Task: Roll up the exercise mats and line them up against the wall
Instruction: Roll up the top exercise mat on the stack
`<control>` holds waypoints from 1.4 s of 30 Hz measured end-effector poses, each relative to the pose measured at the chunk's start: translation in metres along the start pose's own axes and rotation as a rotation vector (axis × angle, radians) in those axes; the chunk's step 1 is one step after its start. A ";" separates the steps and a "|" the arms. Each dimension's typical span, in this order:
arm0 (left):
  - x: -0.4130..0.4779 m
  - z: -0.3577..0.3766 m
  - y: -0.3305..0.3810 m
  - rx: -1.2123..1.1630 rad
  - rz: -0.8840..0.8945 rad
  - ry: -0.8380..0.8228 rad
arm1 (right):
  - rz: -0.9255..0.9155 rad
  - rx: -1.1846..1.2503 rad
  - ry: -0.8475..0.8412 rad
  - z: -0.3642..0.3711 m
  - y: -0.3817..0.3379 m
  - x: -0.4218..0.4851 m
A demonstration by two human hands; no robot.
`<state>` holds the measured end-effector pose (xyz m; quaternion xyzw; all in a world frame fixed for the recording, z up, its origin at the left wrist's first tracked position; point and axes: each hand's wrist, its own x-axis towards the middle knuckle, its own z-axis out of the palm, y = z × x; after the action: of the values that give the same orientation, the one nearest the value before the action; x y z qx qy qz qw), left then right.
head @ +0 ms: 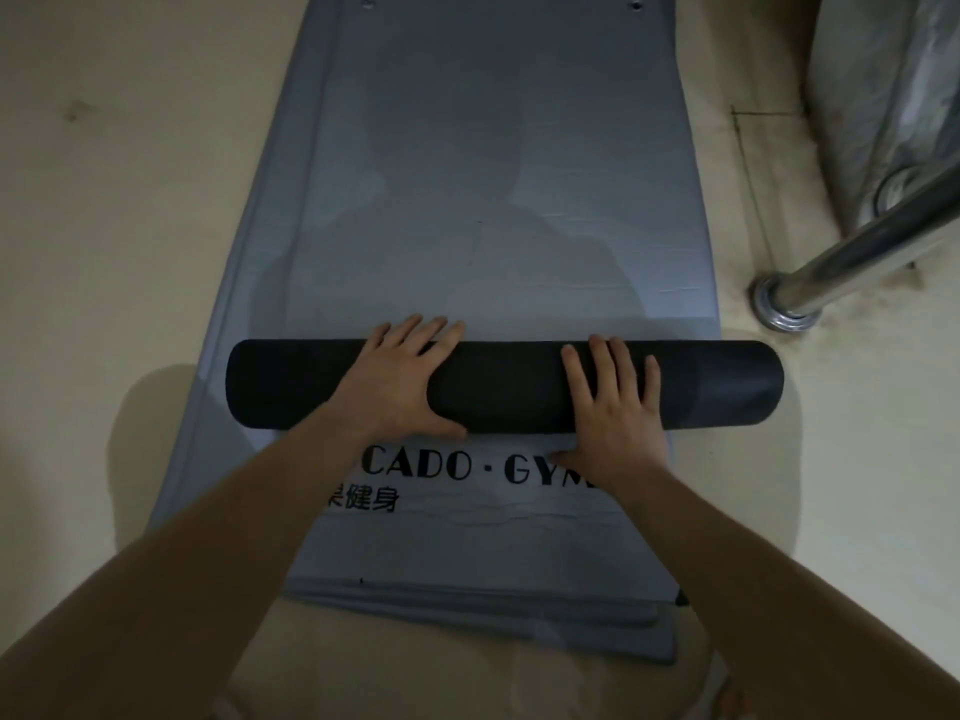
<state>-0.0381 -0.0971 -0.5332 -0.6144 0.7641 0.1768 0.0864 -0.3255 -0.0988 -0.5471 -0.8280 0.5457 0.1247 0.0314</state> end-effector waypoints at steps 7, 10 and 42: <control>-0.008 0.011 0.010 0.179 -0.026 0.154 | -0.042 0.084 0.074 -0.014 0.014 0.031; -0.022 0.000 0.022 0.121 -0.016 -0.054 | -0.097 0.097 -0.103 -0.030 0.021 0.013; -0.021 0.024 0.026 0.125 -0.157 0.182 | -0.081 -0.032 -0.079 -0.029 0.013 0.033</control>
<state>-0.0603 -0.0639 -0.5436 -0.6790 0.7280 0.0652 0.0685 -0.3199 -0.1387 -0.5259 -0.8443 0.5080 0.1646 0.0448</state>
